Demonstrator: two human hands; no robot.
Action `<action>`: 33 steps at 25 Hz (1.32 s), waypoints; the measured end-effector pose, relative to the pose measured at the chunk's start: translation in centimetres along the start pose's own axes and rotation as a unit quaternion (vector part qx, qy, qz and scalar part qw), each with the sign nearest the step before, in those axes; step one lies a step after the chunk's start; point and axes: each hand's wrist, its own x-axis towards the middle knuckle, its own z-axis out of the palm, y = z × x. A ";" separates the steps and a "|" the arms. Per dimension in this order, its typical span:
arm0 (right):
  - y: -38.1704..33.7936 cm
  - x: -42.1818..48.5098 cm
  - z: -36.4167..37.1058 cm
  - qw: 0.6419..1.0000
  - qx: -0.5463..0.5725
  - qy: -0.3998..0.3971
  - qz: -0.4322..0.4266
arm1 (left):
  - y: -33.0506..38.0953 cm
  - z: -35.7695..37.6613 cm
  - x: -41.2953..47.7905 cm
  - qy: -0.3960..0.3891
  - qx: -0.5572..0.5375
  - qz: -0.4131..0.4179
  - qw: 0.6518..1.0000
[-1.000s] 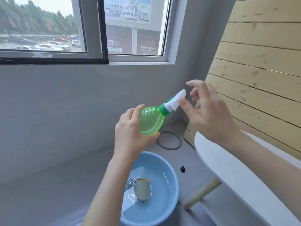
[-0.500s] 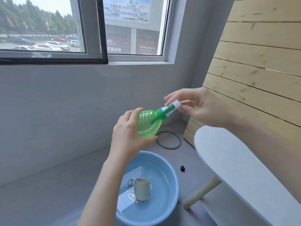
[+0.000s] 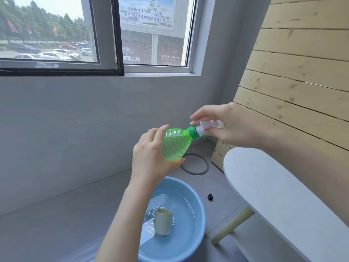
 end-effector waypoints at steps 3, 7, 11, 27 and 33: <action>0.3 -0.5 0.7 0.948 -0.207 0.095 -0.224 | 0.2 -0.1 0.1 -0.011 -0.043 -0.036 0.998; 0.5 -0.7 0.7 0.975 -0.159 0.078 -0.134 | 0.3 -0.1 0.0 0.007 -0.057 -0.025 0.998; 1.6 -1.8 -0.2 0.977 -0.150 0.098 -0.117 | 0.0 -0.1 -0.1 -0.002 -0.066 -0.078 0.995; 11.4 -12.0 0.7 0.782 0.414 0.255 0.390 | 3.8 4.5 -0.5 -0.170 -0.292 -0.250 0.908; 16.2 -15.1 6.2 0.634 0.511 0.279 0.510 | 5.8 6.9 -1.1 -0.236 -0.312 -0.232 0.891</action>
